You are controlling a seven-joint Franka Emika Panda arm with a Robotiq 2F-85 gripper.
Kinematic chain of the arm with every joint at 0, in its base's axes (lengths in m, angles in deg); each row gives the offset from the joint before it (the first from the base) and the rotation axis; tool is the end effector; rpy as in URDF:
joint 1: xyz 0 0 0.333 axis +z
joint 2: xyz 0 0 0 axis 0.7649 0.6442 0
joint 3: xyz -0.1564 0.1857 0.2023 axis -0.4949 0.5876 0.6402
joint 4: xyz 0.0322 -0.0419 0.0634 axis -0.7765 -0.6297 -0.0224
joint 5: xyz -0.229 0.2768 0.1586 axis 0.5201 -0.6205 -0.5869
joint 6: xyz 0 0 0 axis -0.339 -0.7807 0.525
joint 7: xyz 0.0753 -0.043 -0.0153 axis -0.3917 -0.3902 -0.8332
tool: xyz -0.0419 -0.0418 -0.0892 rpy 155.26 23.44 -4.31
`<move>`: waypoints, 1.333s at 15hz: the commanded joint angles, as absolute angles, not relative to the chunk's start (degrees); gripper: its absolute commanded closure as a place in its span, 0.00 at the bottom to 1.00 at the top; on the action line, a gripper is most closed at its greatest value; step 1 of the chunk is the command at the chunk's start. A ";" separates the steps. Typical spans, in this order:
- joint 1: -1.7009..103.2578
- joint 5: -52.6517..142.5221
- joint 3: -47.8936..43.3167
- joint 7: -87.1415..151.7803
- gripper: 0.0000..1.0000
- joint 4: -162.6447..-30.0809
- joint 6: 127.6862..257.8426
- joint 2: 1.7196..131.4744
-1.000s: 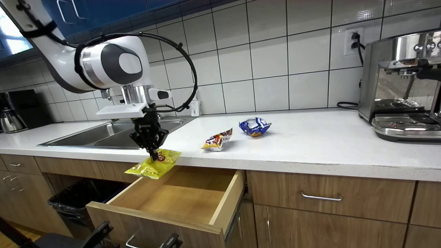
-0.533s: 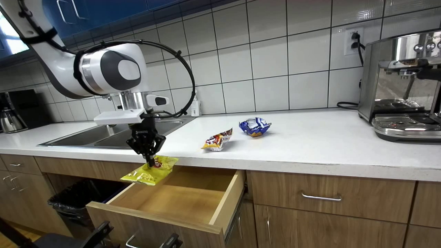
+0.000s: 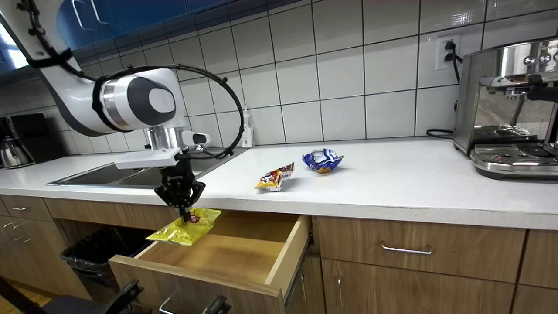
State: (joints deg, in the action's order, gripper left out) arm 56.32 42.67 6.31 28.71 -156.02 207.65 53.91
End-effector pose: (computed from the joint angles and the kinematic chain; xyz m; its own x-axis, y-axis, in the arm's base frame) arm 0.4029 0.0797 0.2103 0.9766 0.1840 -0.1109 0.1853 -0.9827 0.0012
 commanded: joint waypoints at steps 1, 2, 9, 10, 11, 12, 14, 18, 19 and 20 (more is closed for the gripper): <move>56.79 45.16 6.73 31.70 1.00 -155.07 208.45 55.69; 56.91 45.50 6.68 31.99 1.00 -155.02 208.64 55.98; 57.51 47.52 6.48 34.20 0.66 -154.97 209.34 56.59; 57.54 47.59 6.52 34.28 0.60 -155.01 209.34 56.41; 57.57 47.58 6.55 34.26 0.52 -155.01 209.32 56.16; 57.59 47.48 6.56 34.18 0.45 -155.00 209.33 55.96; 57.54 47.13 6.62 33.81 0.30 -154.93 209.25 55.41; 57.10 45.17 6.93 31.94 0.01 -154.49 208.26 53.70; 57.03 45.12 6.90 31.74 0.00 -154.31 208.09 53.43; 56.97 45.18 6.83 31.64 0.00 -154.17 208.04 53.10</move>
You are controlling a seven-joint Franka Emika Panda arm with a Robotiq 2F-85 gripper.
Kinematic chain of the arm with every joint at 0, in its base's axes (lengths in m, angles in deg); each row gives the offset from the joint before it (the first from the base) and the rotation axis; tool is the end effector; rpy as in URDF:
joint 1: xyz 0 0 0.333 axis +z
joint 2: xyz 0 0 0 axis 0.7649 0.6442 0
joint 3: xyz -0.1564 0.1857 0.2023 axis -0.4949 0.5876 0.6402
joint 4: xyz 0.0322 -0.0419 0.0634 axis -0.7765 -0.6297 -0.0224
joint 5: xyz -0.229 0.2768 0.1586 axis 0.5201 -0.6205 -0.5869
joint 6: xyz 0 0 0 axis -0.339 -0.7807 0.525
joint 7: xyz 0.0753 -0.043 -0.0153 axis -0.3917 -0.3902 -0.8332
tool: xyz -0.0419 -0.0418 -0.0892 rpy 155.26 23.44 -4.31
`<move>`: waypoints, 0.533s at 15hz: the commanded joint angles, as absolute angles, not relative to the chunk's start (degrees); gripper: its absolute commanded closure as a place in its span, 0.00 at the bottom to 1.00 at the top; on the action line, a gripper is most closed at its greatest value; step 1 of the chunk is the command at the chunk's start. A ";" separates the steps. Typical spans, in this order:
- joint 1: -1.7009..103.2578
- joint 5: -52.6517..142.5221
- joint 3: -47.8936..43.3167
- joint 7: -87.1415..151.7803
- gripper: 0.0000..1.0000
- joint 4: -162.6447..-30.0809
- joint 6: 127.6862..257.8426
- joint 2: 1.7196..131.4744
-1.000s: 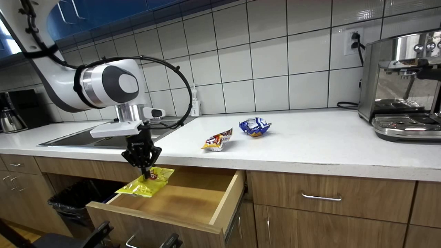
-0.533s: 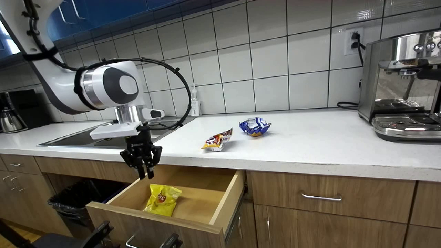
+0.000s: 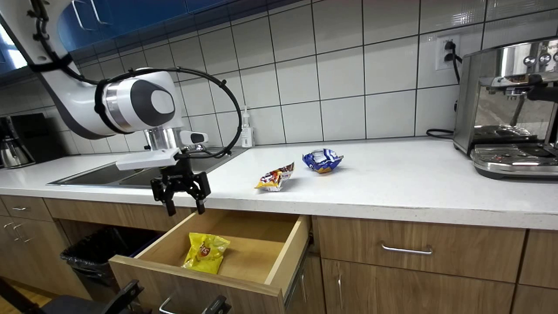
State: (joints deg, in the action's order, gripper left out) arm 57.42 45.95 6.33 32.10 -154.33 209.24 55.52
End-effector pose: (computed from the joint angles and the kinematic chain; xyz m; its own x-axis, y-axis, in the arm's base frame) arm 0.4131 0.0919 0.2099 0.9775 0.1949 -0.0804 0.1975 -0.9799 0.0267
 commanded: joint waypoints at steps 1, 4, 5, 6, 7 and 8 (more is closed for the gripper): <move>56.88 45.23 6.76 31.43 0.00 -153.93 207.87 52.84; 56.65 45.49 6.55 31.12 0.00 -153.25 207.40 51.94; 56.51 45.51 6.44 31.01 0.00 -152.96 207.29 51.59; 56.38 45.47 6.35 30.95 0.00 -152.64 207.15 51.33; 56.22 45.40 6.22 31.00 0.00 -152.28 207.15 51.06; 56.06 45.29 6.13 31.00 0.00 -151.90 207.07 50.90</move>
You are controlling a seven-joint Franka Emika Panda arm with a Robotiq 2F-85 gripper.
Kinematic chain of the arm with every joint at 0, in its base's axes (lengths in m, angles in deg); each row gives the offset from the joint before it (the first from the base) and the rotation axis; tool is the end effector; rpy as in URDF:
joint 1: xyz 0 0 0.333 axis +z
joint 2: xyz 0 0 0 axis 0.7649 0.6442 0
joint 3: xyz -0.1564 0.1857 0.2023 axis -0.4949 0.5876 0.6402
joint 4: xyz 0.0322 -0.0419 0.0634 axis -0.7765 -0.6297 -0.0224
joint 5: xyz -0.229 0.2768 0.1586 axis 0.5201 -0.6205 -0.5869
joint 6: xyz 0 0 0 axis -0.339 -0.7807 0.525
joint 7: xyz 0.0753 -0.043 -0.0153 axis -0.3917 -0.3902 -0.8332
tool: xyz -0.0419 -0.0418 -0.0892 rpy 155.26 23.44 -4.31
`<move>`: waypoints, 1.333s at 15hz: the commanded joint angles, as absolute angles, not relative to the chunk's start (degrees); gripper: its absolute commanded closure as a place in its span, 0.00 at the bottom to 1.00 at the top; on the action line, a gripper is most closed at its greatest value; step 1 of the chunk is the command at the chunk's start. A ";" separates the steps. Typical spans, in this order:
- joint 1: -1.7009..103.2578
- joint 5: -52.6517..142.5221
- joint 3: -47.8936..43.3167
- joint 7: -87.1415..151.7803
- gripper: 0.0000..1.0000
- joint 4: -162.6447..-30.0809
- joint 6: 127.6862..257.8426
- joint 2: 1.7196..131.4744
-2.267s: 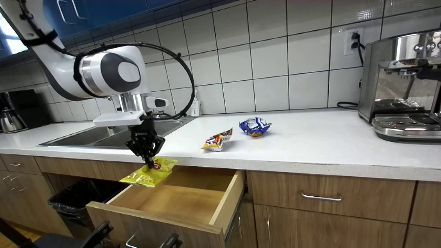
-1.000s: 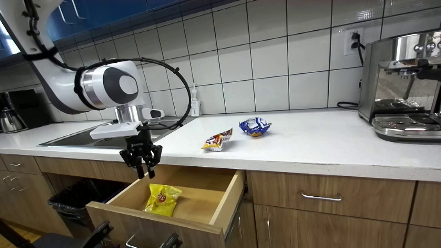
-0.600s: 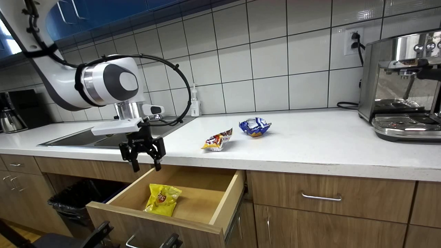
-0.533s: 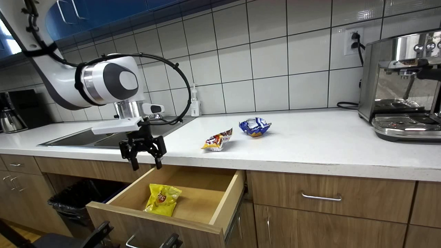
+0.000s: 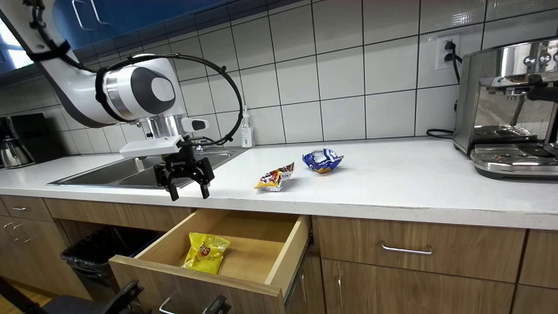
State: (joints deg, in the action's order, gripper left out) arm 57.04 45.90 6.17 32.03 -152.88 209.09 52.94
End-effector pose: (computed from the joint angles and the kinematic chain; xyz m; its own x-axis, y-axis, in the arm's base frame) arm 0.4289 0.0905 0.2372 0.9824 0.1863 -0.0130 0.1866 -0.9820 0.0293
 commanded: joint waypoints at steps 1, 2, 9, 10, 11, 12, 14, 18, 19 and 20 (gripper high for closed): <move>55.84 45.22 5.97 31.15 0.00 -151.44 207.11 50.76; 55.66 45.23 5.82 31.35 0.00 -150.99 207.08 50.66; 54.24 45.83 4.15 33.60 0.00 -147.49 207.46 50.98; 54.07 46.05 3.85 34.11 0.00 -146.99 207.57 51.11; 53.84 46.11 3.57 34.64 0.00 -146.42 207.59 51.27; 53.64 46.61 3.27 35.63 0.00 -145.90 207.74 51.48; 53.18 46.89 2.76 37.31 0.00 -144.80 207.74 51.79; 52.25 46.99 1.57 40.14 0.00 -142.66 208.32 52.82; 52.04 47.11 1.26 40.91 0.00 -142.15 208.49 53.07; 51.80 47.52 0.94 41.94 0.00 -141.62 208.82 53.43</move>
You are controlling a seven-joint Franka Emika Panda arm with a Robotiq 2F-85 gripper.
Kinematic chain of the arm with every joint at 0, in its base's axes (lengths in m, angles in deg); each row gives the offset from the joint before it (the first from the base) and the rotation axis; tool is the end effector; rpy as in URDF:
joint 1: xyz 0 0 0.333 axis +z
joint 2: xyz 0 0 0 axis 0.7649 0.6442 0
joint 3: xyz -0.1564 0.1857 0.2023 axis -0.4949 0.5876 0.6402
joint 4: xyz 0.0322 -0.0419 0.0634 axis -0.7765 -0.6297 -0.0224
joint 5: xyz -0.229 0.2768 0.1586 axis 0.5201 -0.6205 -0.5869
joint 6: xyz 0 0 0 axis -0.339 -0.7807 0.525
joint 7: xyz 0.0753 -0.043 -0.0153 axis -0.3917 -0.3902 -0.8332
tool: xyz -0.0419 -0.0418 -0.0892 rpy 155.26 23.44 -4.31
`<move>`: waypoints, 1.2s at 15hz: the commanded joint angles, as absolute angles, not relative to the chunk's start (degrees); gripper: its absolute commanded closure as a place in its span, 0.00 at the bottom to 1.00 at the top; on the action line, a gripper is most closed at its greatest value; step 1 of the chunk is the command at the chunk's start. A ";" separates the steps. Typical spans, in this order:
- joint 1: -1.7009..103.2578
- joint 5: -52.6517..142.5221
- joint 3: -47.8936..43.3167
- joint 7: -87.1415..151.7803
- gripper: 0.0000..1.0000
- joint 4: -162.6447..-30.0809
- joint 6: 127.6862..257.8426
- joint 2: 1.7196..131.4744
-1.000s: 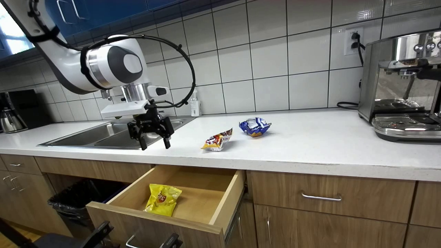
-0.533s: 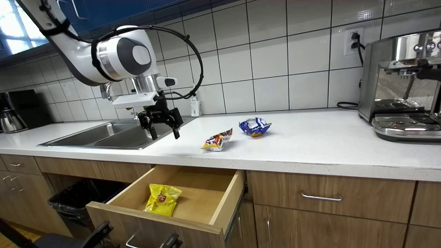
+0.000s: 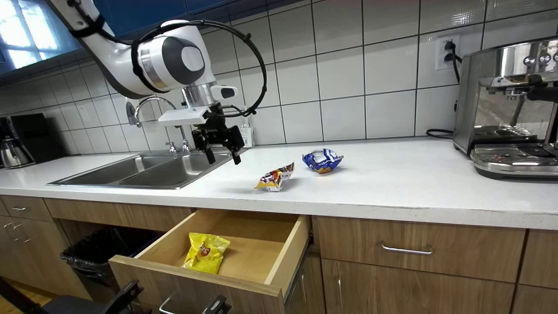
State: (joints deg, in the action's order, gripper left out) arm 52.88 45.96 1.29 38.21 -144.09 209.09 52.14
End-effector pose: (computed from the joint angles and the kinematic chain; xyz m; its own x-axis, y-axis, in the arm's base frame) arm 0.4965 0.0244 0.3010 0.9847 -0.0776 0.1562 -0.0808 -0.9966 0.0142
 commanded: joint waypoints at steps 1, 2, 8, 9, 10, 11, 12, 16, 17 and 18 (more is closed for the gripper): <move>51.66 47.77 0.64 42.85 0.00 -141.13 209.01 53.79; 51.47 47.98 0.31 43.76 0.00 -140.51 209.13 54.28; 51.42 49.52 -1.71 50.31 0.00 -138.23 211.28 56.71; 51.53 50.05 -2.13 51.82 0.00 -138.04 211.98 57.14; 51.70 50.79 -2.59 53.45 0.00 -137.83 212.61 57.57; 51.85 51.64 -3.11 55.24 0.00 -137.66 213.42 57.97; 52.04 52.31 -3.56 56.90 0.00 -137.51 214.07 58.37; 52.79 54.68 -5.74 63.34 0.00 -137.04 216.56 59.81; 53.04 55.33 -6.31 64.86 0.00 -136.89 216.80 60.13; 53.25 55.90 -6.85 66.33 0.00 -136.84 217.03 60.47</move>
State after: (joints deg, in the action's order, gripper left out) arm 52.12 53.19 -5.02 60.75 -138.17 216.11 59.07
